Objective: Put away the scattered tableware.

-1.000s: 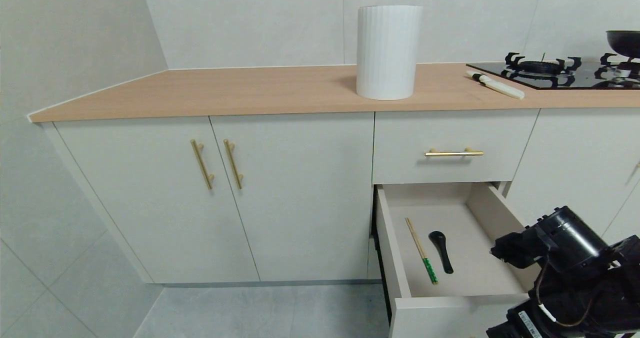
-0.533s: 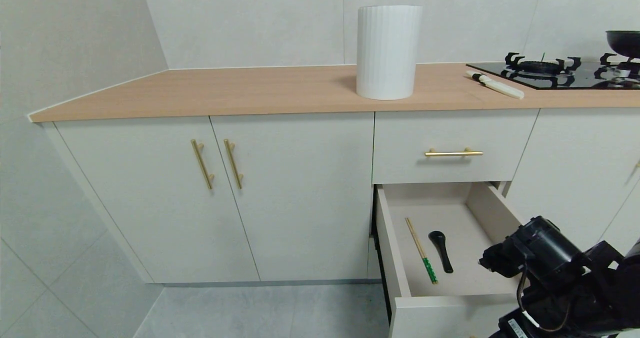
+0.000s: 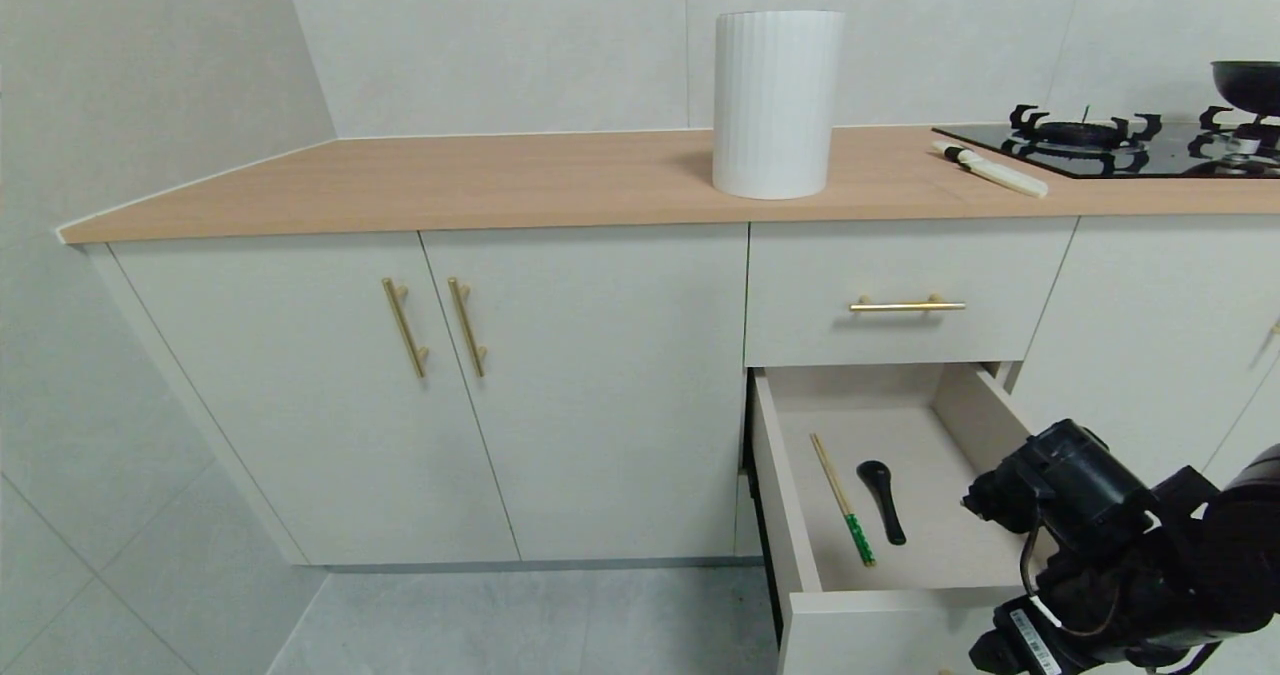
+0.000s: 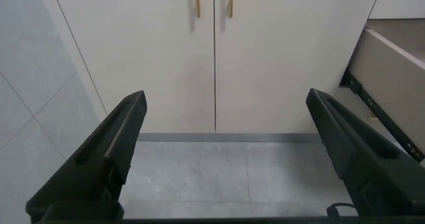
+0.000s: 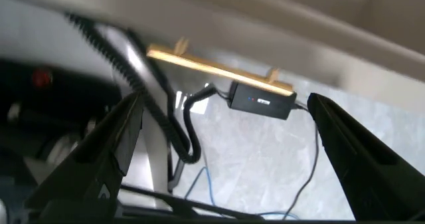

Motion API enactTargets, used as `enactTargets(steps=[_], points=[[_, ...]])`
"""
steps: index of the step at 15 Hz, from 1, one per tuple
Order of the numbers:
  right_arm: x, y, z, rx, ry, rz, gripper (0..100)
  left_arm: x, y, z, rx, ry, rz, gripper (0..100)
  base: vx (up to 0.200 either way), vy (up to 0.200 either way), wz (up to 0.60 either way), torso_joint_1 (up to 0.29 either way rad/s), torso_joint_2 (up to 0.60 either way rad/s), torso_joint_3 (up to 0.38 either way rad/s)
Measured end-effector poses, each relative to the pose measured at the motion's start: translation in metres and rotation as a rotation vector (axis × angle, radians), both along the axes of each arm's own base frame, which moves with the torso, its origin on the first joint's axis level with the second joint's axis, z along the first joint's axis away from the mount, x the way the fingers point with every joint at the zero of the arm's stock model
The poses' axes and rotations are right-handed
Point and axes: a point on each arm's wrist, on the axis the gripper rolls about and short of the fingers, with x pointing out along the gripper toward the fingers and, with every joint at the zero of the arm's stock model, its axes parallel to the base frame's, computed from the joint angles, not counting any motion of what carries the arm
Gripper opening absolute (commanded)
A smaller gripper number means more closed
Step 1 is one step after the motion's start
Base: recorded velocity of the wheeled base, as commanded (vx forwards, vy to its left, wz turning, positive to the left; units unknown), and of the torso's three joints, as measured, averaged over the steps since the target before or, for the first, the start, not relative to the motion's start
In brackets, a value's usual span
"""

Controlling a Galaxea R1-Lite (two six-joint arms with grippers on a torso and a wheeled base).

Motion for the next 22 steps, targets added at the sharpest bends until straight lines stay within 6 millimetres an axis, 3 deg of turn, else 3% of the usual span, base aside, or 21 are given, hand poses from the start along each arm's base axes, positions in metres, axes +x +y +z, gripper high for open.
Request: enactTargets(steps=[9, 22], points=[[0.022, -0.016, 0.002, 0.016, -0.031, -0.111, 100, 0.0, 0.0, 0.0, 0.0, 0.0, 0.0, 100, 0.0, 0.0, 0.0, 0.0, 0.0, 0.0], [0.05, -0.018, -0.012, 0.095, -0.152, -0.213, 100, 0.0, 0.0, 0.0, 0.0, 0.0, 0.0, 100, 0.0, 0.0, 0.0, 0.0, 0.0, 0.0]])
